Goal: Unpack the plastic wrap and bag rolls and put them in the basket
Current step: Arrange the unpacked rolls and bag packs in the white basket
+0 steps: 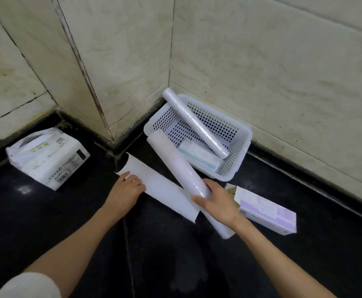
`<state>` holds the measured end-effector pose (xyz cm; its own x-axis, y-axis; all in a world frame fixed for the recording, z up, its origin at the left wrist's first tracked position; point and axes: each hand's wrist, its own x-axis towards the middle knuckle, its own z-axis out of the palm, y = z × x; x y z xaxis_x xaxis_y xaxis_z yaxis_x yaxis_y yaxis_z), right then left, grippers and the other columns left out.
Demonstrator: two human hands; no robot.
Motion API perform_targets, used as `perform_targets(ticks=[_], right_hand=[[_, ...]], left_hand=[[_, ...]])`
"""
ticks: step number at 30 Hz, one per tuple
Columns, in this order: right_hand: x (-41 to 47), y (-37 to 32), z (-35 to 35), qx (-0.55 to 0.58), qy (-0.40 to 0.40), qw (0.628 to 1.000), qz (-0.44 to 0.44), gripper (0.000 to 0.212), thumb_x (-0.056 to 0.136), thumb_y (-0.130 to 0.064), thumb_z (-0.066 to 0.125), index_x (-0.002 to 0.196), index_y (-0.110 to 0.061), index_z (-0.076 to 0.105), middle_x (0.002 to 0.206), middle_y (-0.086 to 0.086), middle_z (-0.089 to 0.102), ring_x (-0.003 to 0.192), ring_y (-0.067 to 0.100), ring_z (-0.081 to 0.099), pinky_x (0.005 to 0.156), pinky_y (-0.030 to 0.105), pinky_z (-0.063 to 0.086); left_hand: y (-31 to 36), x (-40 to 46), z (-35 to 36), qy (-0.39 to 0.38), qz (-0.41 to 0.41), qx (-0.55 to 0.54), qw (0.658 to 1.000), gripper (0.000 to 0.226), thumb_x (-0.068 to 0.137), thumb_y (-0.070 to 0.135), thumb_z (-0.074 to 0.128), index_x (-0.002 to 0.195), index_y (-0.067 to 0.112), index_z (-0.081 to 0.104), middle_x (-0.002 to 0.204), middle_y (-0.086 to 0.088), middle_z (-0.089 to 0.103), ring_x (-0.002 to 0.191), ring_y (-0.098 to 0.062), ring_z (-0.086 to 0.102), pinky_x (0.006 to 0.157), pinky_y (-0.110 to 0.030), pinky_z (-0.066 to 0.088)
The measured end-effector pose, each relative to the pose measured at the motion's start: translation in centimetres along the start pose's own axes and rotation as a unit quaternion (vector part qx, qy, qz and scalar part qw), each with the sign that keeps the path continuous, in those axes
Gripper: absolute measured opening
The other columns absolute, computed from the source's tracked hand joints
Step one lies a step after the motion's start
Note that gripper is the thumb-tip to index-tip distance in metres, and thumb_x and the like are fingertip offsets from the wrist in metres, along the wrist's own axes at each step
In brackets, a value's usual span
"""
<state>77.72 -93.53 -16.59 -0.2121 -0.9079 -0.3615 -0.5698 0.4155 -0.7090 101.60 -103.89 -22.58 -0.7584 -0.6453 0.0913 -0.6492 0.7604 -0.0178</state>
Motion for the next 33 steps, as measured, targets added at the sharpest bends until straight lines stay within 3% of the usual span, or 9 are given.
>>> perform_targets(ticks=[2,6,11,16,19,24,28,33], right_hand=[[-1.4,0.5,-1.7,0.026,0.029,0.999,-0.01,0.038,0.081,-0.03,0.064,0.115,-0.021,0.052,0.105,-0.003,0.058,0.088,0.008,0.054,0.069,0.017,0.039],[-3.6,2.4,-5.0,0.057,0.085,0.995,-0.007,0.04,0.082,-0.028,0.065,0.119,-0.019,0.052,0.111,0.001,0.058,0.097,0.018,0.055,0.079,0.027,0.041],[-5.8,4.8,-7.7,0.077,0.136,0.988,-0.012,0.029,0.083,-0.025,0.064,0.11,-0.023,0.053,0.107,-0.004,0.058,0.092,0.013,0.053,0.069,0.015,0.038],[-8.0,7.3,-8.8,0.092,0.137,0.986,-0.005,0.032,0.083,-0.024,0.064,0.112,-0.016,0.054,0.105,-0.002,0.058,0.088,0.015,0.055,0.074,0.027,0.045],[-8.4,8.1,-9.4,0.077,0.132,0.988,0.0,0.036,0.082,-0.027,0.064,0.115,-0.015,0.053,0.108,0.001,0.058,0.094,0.018,0.054,0.078,0.03,0.045],[-8.3,9.3,-10.5,0.055,0.144,0.988,0.003,0.036,0.081,-0.028,0.064,0.112,-0.012,0.055,0.109,0.008,0.06,0.091,0.021,0.054,0.069,0.026,0.042],[-7.2,9.4,-11.0,0.03,0.146,0.989,0.009,0.041,0.083,-0.027,0.063,0.12,-0.013,0.051,0.114,0.009,0.058,0.097,0.022,0.054,0.077,0.028,0.039],[-2.8,6.6,-12.2,-0.005,0.139,0.99,-0.025,0.041,0.082,-0.026,0.063,0.12,-0.014,0.052,0.111,0.008,0.058,0.092,0.023,0.053,0.073,0.029,0.038]], left_hand=[[2.1,-0.1,-0.3,0.02,0.029,-0.04,0.999,0.031,0.039,-0.001,0.089,0.06,0.014,0.071,0.064,-0.001,0.069,0.064,-0.019,0.068,0.069,-0.032,0.058],[8.0,-0.9,-0.8,-0.001,0.124,-0.08,0.989,0.03,0.046,0.01,0.089,0.069,0.02,0.072,0.069,0.006,0.067,0.065,-0.012,0.065,0.06,-0.018,0.052],[14.2,-1.6,-0.9,-0.011,0.193,-0.107,0.975,0.027,0.054,0.013,0.085,0.074,0.024,0.071,0.071,0.009,0.063,0.066,-0.008,0.06,0.055,-0.017,0.047],[18.2,-1.1,-1.0,-0.006,0.212,-0.109,0.971,0.024,0.059,0.01,0.083,0.078,0.02,0.071,0.074,0.006,0.063,0.068,-0.01,0.059,0.056,-0.019,0.046],[19.7,0.3,-1.0,0.01,0.194,-0.096,0.976,0.023,0.056,0.008,0.083,0.073,0.017,0.07,0.072,0.003,0.062,0.067,-0.014,0.06,0.055,-0.02,0.045],[21.7,1.9,-0.7,0.001,0.159,-0.078,0.984,0.027,0.05,0.009,0.086,0.07,0.017,0.071,0.071,0.0,0.062,0.066,-0.018,0.061,0.055,-0.024,0.048],[20.0,2.5,-1.2,0.009,0.135,-0.137,0.981,0.029,0.065,0.015,0.083,0.091,0.014,0.072,0.085,-0.005,0.067,0.076,-0.021,0.066,0.066,-0.028,0.054],[14.2,5.4,-3.2,0.05,0.047,-0.122,0.99,0.034,0.076,0.009,0.073,0.109,0.007,0.066,0.107,-0.016,0.067,0.098,-0.03,0.065,0.086,-0.041,0.052]])
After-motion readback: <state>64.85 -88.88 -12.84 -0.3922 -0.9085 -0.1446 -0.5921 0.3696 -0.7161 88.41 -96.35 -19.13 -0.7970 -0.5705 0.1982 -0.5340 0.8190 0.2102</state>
